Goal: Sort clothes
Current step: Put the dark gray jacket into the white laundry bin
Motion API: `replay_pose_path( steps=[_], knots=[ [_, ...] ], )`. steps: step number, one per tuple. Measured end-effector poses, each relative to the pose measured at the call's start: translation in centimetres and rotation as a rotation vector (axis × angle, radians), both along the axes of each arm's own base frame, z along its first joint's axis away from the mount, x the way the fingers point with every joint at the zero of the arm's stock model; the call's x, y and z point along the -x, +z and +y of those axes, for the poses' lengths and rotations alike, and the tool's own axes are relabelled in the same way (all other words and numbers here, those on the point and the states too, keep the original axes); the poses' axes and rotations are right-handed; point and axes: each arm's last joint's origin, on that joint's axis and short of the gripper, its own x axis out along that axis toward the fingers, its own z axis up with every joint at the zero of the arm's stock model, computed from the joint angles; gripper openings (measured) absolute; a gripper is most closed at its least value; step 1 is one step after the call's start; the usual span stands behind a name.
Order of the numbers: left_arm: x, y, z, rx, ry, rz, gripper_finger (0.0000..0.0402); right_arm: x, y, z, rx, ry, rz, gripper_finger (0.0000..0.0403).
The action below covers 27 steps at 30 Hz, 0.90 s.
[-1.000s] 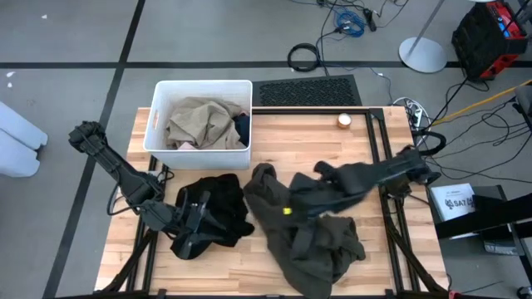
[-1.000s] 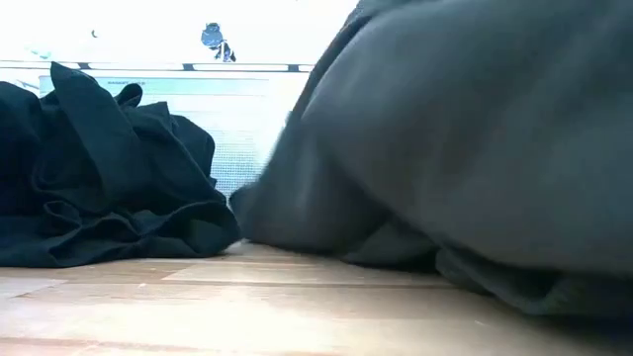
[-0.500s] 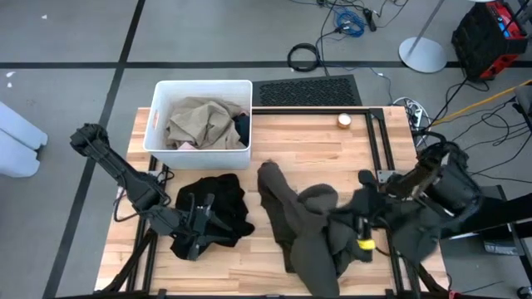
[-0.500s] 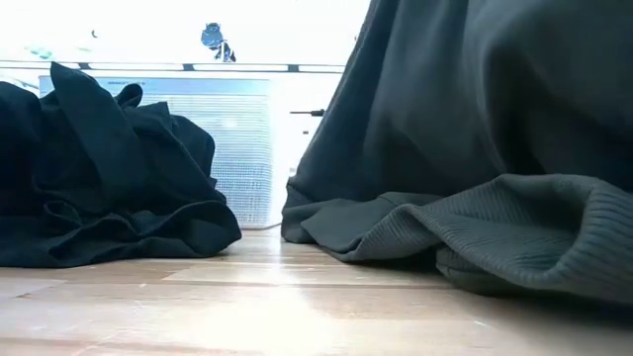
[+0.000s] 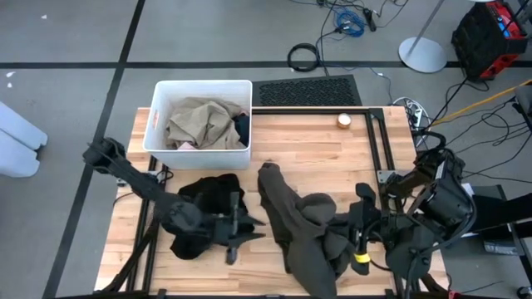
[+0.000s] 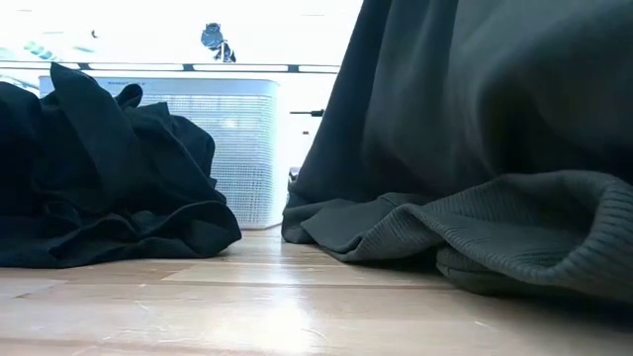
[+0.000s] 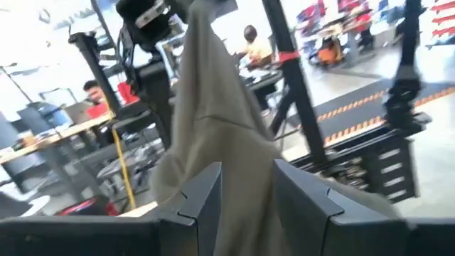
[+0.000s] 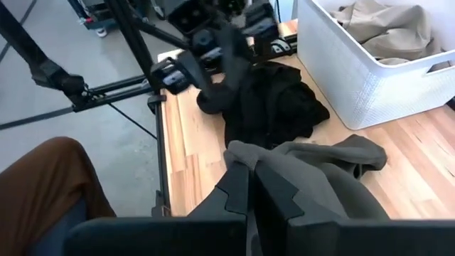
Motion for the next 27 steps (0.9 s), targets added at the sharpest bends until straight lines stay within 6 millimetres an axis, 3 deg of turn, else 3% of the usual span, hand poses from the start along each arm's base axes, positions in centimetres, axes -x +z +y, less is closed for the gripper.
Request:
replay_pose_path(
  steps=[6,14,20,27],
  knots=[
    [-3.9,0.2,0.2,-0.077,0.025,0.169,0.0132,-0.4,-0.8,0.5,0.024,0.018,0.045,0.0000],
    [-5.1,2.5,0.6,0.042,0.066,0.137,0.0132,-0.4,-1.6,0.7,0.017,0.012,0.120,0.0000],
    [-6.0,0.6,2.0,0.124,0.086,0.288,0.0145,-0.4,-1.6,0.7,0.025,0.018,0.121,0.0000],
    [-6.8,-0.6,2.4,0.054,0.097,0.322,0.0211,-0.4,-1.6,0.7,0.026,0.018,0.122,0.0000]
  ],
)
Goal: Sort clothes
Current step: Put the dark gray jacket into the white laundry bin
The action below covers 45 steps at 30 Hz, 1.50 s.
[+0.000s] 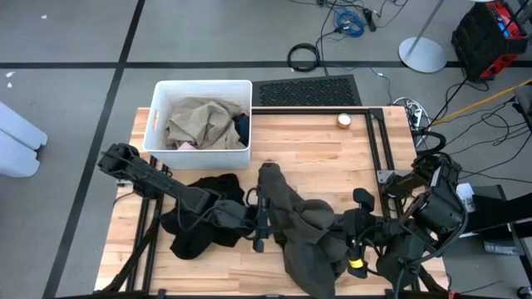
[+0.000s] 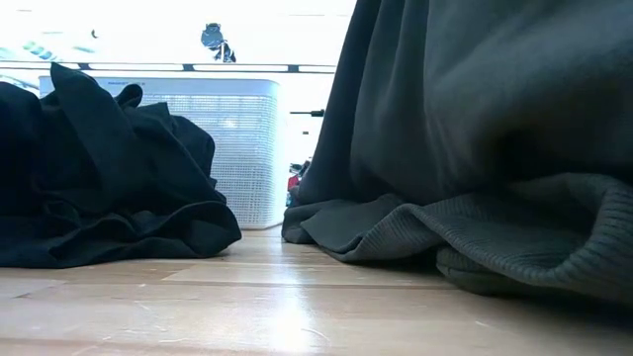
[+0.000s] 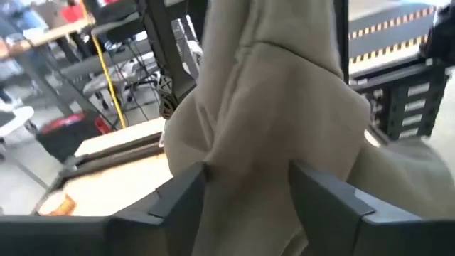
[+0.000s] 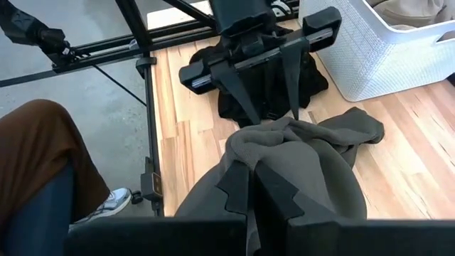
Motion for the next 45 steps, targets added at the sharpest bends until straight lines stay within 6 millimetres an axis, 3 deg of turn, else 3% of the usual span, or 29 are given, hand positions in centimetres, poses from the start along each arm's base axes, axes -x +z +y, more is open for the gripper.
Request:
replay_pose_path(
  steps=[7,12,18,23,27,35,40,45],
  knots=[
    [0.1,0.4,-0.7,-0.158,-0.067,-0.048,0.0249,0.0,0.0,0.0,-0.011,0.012,0.016,0.0000],
    [0.2,0.7,-1.2,-0.123,-0.175,-0.086,0.0250,0.0,0.0,0.0,-0.007,0.015,0.017,0.0000],
    [-0.6,0.8,0.6,-0.024,-0.140,-0.079,0.0250,-0.1,0.1,0.2,-0.001,0.042,-0.001,0.0000],
    [-0.8,1.0,0.9,0.013,-0.167,-0.094,0.0250,-0.4,0.4,0.6,-0.016,0.099,-0.021,0.0000],
    [-1.3,0.5,1.5,0.124,-0.245,-0.060,0.0250,-0.6,0.4,0.5,-0.009,0.097,-0.025,0.0000],
    [-2.9,-1.9,1.9,0.154,-0.263,-0.002,0.0244,-1.8,0.8,0.0,0.027,0.126,-0.069,0.0000],
    [-2.8,-1.9,1.8,0.113,-0.282,-0.014,0.0192,-2.3,0.9,-0.3,0.048,0.160,-0.070,0.0000],
    [-2.9,-0.7,1.5,0.047,-0.216,-0.052,0.0051,-2.7,0.9,-0.9,0.112,0.130,-0.079,0.0000]
  ],
)
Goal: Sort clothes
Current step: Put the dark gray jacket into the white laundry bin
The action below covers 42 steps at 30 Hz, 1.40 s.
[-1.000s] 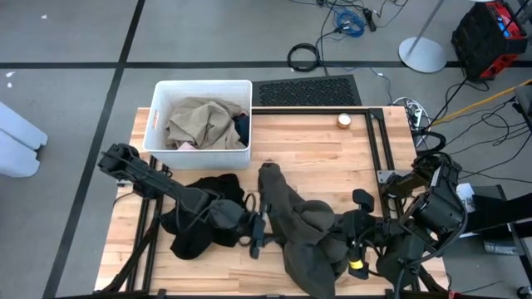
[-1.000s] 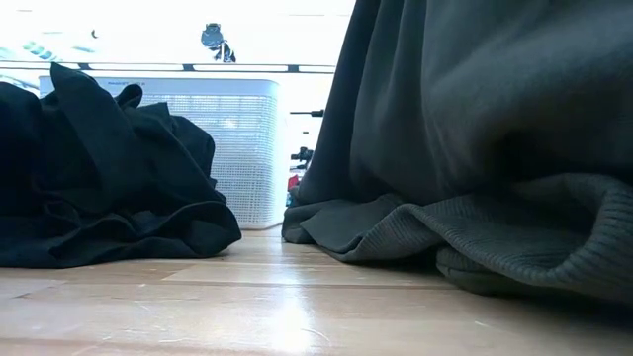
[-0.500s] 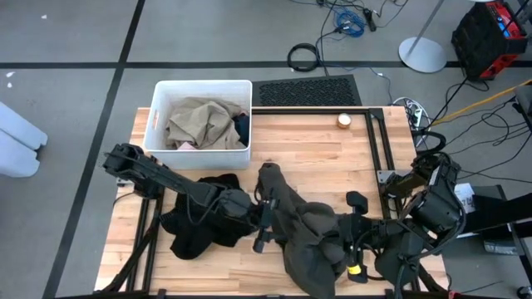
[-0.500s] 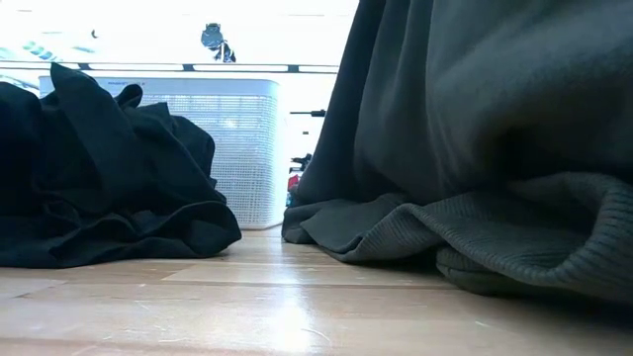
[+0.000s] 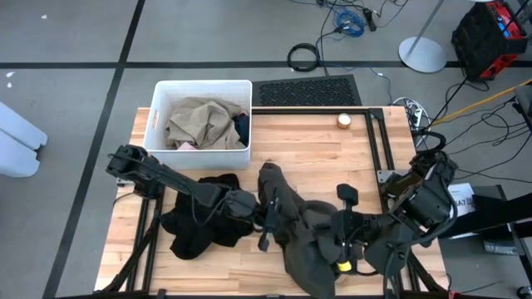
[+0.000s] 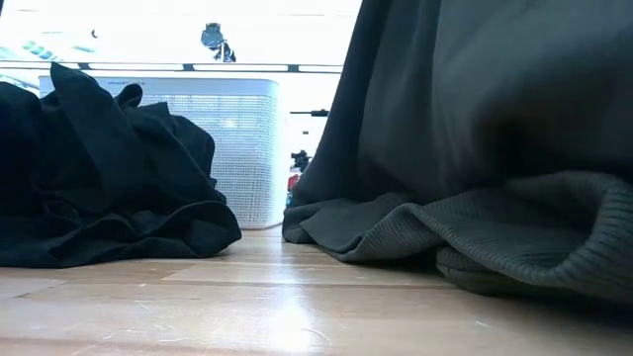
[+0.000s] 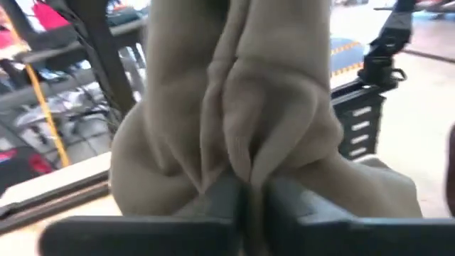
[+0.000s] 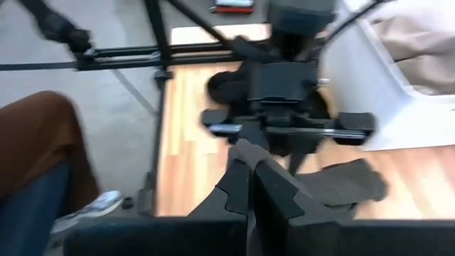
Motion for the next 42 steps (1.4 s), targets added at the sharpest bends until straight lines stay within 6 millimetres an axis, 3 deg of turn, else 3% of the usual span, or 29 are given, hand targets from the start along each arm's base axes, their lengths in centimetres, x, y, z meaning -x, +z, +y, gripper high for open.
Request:
replay_pose_path(
  steps=[2,5,9,12,15,18,23,27,32,37,42],
  knots=[
    [0.0,0.8,-0.4,-0.018,0.032,-0.020,0.0017,0.0,0.0,-0.3,0.053,-0.035,-0.014,0.0000],
    [0.5,2.8,-1.0,-0.113,0.103,-0.060,0.0015,-0.2,0.0,-1.0,0.158,-0.127,-0.068,0.0000],
    [2.3,7.8,-2.0,-0.302,0.267,-0.183,0.0011,-0.6,0.6,-2.3,0.336,-0.322,-0.198,0.0000],
    [3.7,12.5,-2.3,-0.393,0.427,-0.289,0.0009,-0.6,1.6,-3.5,0.498,-0.453,-0.284,0.0000],
    [4.9,17.5,-1.6,-0.403,0.520,-0.381,0.0008,-0.1,3.3,-4.6,0.687,-0.600,-0.345,0.0000],
    [6.1,21.9,-0.4,-0.377,0.562,-0.481,0.0008,-0.2,5.2,-6.0,0.814,-0.606,-0.269,0.0000],
    [7.6,26.8,2.5,-0.286,0.621,-0.605,0.0007,-0.8,8.5,-8.6,0.803,-0.653,-0.258,0.0000],
    [8.0,27.9,3.9,-0.217,0.611,-0.560,0.0007,-1.0,10.4,-9.3,0.828,-0.646,-0.264,0.0000],
    [8.1,26.7,2.9,-0.275,0.528,-0.379,0.0007,-0.6,11.1,-8.8,0.840,-0.629,-0.265,0.0000],
    [8.4,24.7,1.2,-0.331,0.430,-0.213,0.0008,0.1,10.6,-7.2,0.798,-0.633,-0.275,0.0000],
    [9.2,22.3,-0.1,-0.283,0.364,0.005,0.0009,1.1,8.9,-4.0,0.672,-0.563,-0.378,0.0000]
  ],
)
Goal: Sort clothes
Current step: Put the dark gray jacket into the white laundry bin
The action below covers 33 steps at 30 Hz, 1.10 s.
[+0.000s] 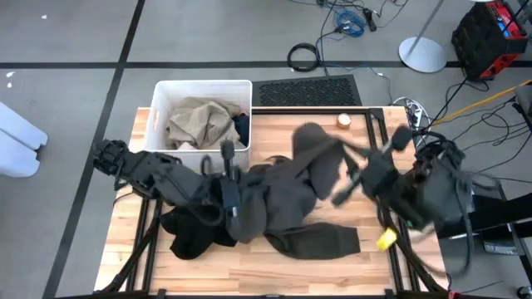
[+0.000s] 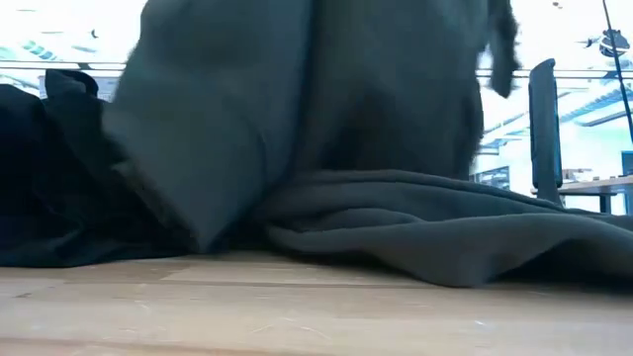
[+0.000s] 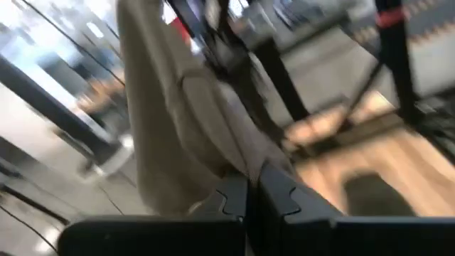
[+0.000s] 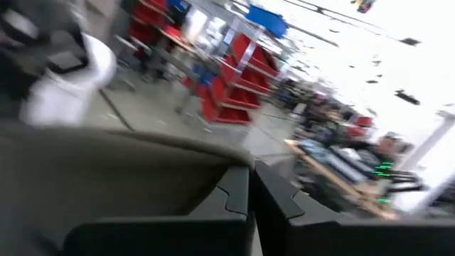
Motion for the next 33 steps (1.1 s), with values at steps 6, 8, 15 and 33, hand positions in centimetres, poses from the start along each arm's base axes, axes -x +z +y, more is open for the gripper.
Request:
replay_pose_path(
  steps=[6,8,15,33],
  knots=[
    [0.6,-3.6,-1.1,0.185,-0.064,0.257,0.0011,0.8,-4.1,3.6,-0.304,0.362,-0.049,0.0000],
    [0.6,-4.8,-1.7,0.224,-0.088,0.331,0.0011,0.7,-6.0,4.1,-0.461,0.423,0.025,0.0000],
    [1.1,-8.5,-4.2,0.297,-0.149,0.495,0.0012,-1.0,-13.4,7.7,-0.934,0.345,0.501,0.0000],
    [4.1,-11.9,-8.6,0.608,-0.220,0.847,0.0013,-6.7,-23.2,12.2,-0.712,0.355,0.972,0.0166]
  ],
)
